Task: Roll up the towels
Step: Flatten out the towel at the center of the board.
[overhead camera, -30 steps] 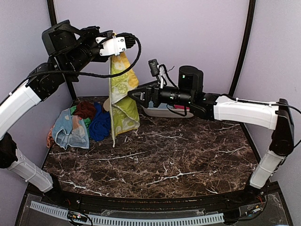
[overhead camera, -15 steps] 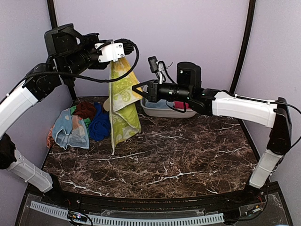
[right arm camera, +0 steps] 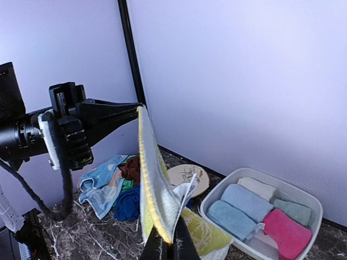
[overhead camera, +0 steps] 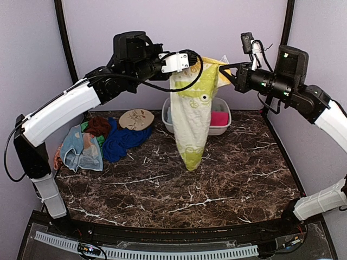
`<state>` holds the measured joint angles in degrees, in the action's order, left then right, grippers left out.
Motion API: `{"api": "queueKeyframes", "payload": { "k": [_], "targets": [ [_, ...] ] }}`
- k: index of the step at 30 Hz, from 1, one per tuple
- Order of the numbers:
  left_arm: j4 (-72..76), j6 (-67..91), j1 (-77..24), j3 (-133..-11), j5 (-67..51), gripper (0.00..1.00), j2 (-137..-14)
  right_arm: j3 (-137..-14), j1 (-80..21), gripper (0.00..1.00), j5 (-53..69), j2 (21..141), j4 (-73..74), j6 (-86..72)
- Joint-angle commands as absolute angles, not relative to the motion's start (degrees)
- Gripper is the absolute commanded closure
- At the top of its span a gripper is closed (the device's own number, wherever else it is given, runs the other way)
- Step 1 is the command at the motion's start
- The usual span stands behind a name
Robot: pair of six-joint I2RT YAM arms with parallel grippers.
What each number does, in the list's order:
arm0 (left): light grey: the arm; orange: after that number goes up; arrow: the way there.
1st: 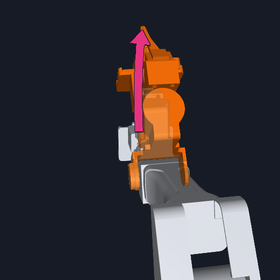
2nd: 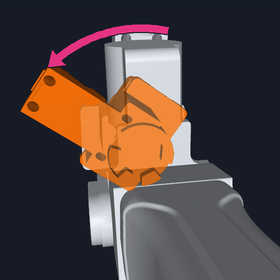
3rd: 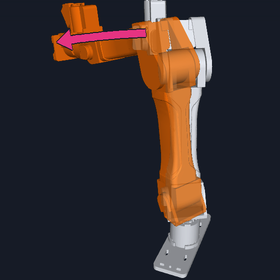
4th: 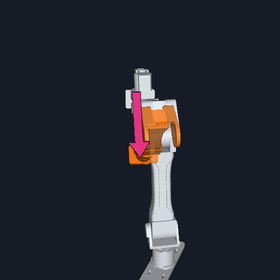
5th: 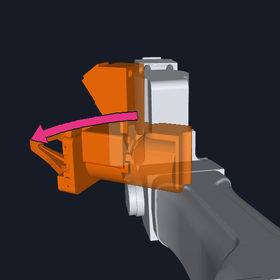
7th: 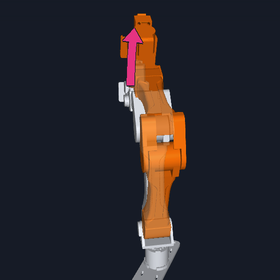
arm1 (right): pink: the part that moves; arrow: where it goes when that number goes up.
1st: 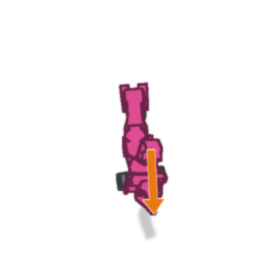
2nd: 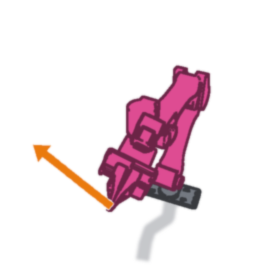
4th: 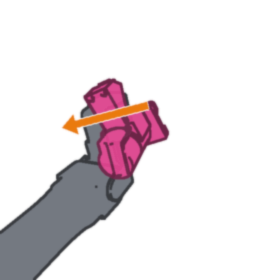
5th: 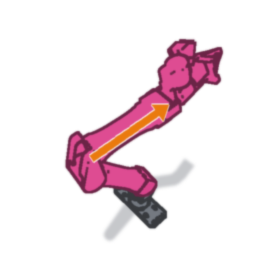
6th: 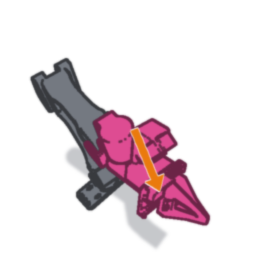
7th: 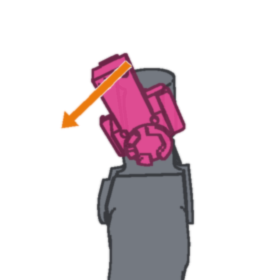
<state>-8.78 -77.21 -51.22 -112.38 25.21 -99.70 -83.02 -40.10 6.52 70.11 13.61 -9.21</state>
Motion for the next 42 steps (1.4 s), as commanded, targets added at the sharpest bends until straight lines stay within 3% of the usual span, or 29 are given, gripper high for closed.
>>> {"api": "queueKeyframes", "payload": {
  "k": [1,4,10,16,21,24,28,31,32,37,42],
  "targets": [
    [-2.3,-75.1,-51.6,-125.1,25.7,1.0,-103.4,-86.5,-39.5,1.0,2.3,65.2,23.8,-6.0],
    [-4.7,-72.4,-51.8,-120.8,23.9,1.0,-101.4,-85.5,-39.9,1.0,5.0,64.2,27.6,-8.2],
    [4.2,-72.8,-51.3,-88.2,21.6,1.0,-86.4,-75.4,-51.2,1.0,3.5,64.6,29.6,-15.4],
    [1.6,-64.6,-47.3,-64.5,21.9,1.0,-71.8,-62.7,-65.4,0.99,10.8,74.5,12.5,-29.8],
    [-6.7,-64.1,-43.7,-42.9,16.5,1.0,-58.9,-65.4,-70.0,0.44,18.5,89.7,2.8,-35.6],
    [-8.7,-68.7,-43.4,-32.5,14.0,0.89,-51.9,-71.1,-69.0,0.3,21.2,95.6,6.2,-34.4],
    [-12.7,-69.1,-41.2,-28.1,11.2,0.66,-46.9,-75.0,-61.9,0.27,21.3,94.9,12.4,-30.9],
    [-15.2,-67.0,-37.4,-29.4,8.4,0.42,-46.2,-78.0,-54.1,0.27,18.2,94.2,18.9,-26.2],
    [-15.7,-66.5,-36.1,-29.8,7.8,0.39,-46.4,-79.4,-51.8,0.27,16.4,94.8,21.1,-24.0],
    [-19.2,-59.6,-28.5,-34.8,5.0,0.35,-50.7,-84.8,-45.7,0.33,3.0,103.4,29.6,-16.5],
    [-30.7,-53.4,-25.5,-40.8,-1.9,0.38,-56.7,-81.2,-45.2,0.42,-2.5,111.7,29.2,-14.4]
  ]
}}
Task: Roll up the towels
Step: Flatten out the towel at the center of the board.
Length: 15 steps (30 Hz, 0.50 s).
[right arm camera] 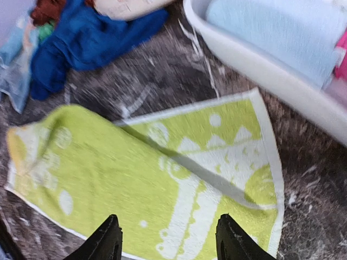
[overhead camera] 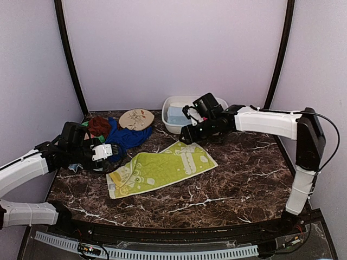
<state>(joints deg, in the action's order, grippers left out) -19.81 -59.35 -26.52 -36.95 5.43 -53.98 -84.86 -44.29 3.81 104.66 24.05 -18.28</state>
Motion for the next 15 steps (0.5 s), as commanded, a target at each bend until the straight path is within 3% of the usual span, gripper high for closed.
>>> {"api": "queueKeyframes", "payload": {
  "k": [1,7,15],
  "targets": [
    [-32.6,-53.7,-25.6,-40.3,-4.0,0.38,-57.1,-79.9,-45.2,0.45,-2.3,112.6,28.4,-14.6],
    [-41.1,-53.8,-26.6,-43.2,-12.4,0.39,-64.8,-70.8,-45.0,0.56,-1.6,111.5,22.5,-17.2],
    [-36.2,-45.8,-33.6,-50.2,-11.5,0.41,-80.1,-59.1,-45.1,0.64,2.0,107.5,17.5,-23.1]
  ]
}}
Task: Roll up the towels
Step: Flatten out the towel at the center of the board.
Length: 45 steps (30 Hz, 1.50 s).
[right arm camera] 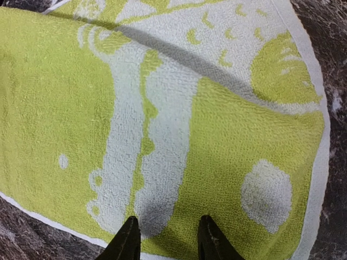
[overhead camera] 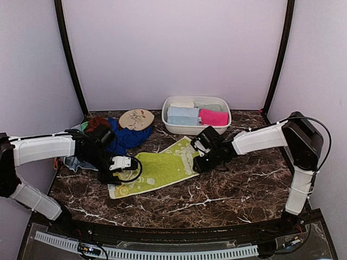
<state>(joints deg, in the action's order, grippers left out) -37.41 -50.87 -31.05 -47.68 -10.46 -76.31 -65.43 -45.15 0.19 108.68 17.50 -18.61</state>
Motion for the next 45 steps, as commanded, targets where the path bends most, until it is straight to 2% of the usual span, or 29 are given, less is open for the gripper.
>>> {"api": "queueKeyframes", "payload": {
  "k": [1,5,10,13,14,16,19,21,26,32,34,37,39,41,45],
  "targets": [
    [-35.4,-45.4,-34.1,-50.3,-10.7,0.42,-81.8,-57.4,-45.1,0.65,2.5,106.2,16.5,-24.3],
    [-33.9,-44.6,-34.4,-50.3,-7.0,0.45,-87.7,-50.7,-45.9,0.67,4.4,101.0,13.2,-29.1],
    [-31.1,-44.7,-34.3,-48.6,-4.9,0.49,-88.8,-45.4,-48.9,0.69,5.7,96.8,11.1,-33.9],
    [-28.8,-44.4,-34.3,-48.7,-3.3,0.62,-89.1,-44.3,-52.6,0.69,6.4,95.2,11.6,-36.7],
    [-28.3,-44.6,-34.2,-48.9,-3.0,0.69,-89.3,-43.8,-53.5,0.67,8.3,94.3,11.4,-37.4],
    [-28.5,-44.7,-33.8,-49.8,-3.0,0.75,-89.6,-44.5,-53.3,0.59,10.0,90.9,13.0,-37.4],
    [-29.6,-44.6,-32.5,-52.0,-3.0,0.86,-90.3,-48.4,-47.7,0.39,9.0,82.7,17.9,-33.7],
    [-31.0,-44.0,-31.5,-53.8,-3.6,0.94,-90.7,-51.8,-42.3,0.29,7.7,80.7,20.4,-30.0],
    [-33.7,-43.3,-30.3,-56.5,-4.6,0.93,-90.9,-62.0,-32.9,0.26,4.1,88.2,25.8,-20.1],
    [-34.1,-43.0,-29.7,-56.8,-3.9,0.96,-90.7,-72.8,-30.3,0.31,3.5,102.6,26.8,-13.1],
    [-35.4,-43.1,-29.5,-56.8,-4.8,0.9,-90.4,-74.9,-30.2,0.31,4.0,105.7,27.0,-11.6],
    [-37.2,-43.7,-29.5,-56.0,-6.6,0.73,-89.7,-77.0,-30.2,0.33,4.4,108.3,27.0,-10.0],
    [-37.6,-44.2,-29.5,-55.3,-7.4,0.67,-89.4,-78.1,-30.1,0.34,4.8,109.8,27.1,-9.2],
    [-37.7,-44.4,-29.5,-54.9,-7.6,0.64,-90.1,-79.0,-30.2,0.35,5.4,111.3,27.2,-8.5],
    [-35.9,-44.6,-29.4,-53.5,-5.3,0.64,-92.2,-79.8,-30.2,0.39,6.8,114.0,27.0,-8.2]
  ]
}}
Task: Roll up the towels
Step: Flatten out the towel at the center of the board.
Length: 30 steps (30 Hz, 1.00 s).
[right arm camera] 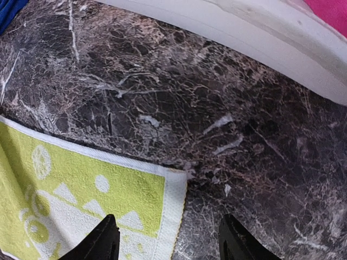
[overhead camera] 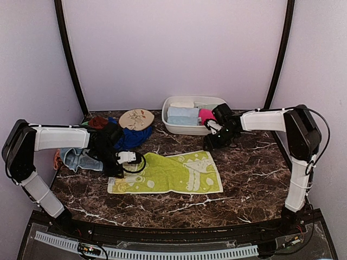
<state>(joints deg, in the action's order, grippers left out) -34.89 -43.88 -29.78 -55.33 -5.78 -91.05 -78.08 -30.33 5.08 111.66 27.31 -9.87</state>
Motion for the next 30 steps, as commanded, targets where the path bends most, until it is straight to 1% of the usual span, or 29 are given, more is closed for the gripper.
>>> {"api": "queueKeyframes", "payload": {
  "k": [1,7,11,17,20,23,24,28,30],
  "targets": [
    [-35.1,-44.6,-29.4,-53.1,-4.7,0.64,-92.5,-79.7,-30.2,0.41,7.3,114.4,26.8,-8.2],
    [-33.3,-44.6,-28.3,-52.8,-4.3,0.65,-93.7,-77.8,-30.5,0.45,8.5,115.6,26.2,-8.1],
    [-33.1,-44.6,-28.1,-53.0,-4.7,0.69,-94.3,-77.1,-30.7,0.49,9.3,116.2,25.0,-8.3],
    [-33.1,-44.1,-27.3,-53.2,-5.3,0.83,-95.4,-78.0,-31.5,0.62,9.7,118.0,24.7,-8.5],
    [-33.8,-44.1,-26.9,-53.6,-5.5,0.89,-95.6,-78.6,-31.5,0.63,9.0,118.3,25.0,-8.2],
    [-34.5,-44.2,-26.5,-54.4,-5.7,0.98,-95.2,-79.5,-31.3,0.65,8.4,118.5,25.6,-7.6],
    [-35.0,-44.2,-26.4,-54.8,-5.9,0.99,-95.1,-80.0,-31.2,0.65,8.4,118.6,25.9,-7.4],
    [-37.4,-44.1,-26.4,-56.6,-7.0,0.96,-94.8,-82.0,-30.8,0.63,9.1,118.8,26.6,-7.3],
    [-38.7,-44.2,-26.4,-57.4,-8.0,0.92,-94.8,-82.8,-30.8,0.63,9.4,119.3,26.7,-7.3]
  ]
}}
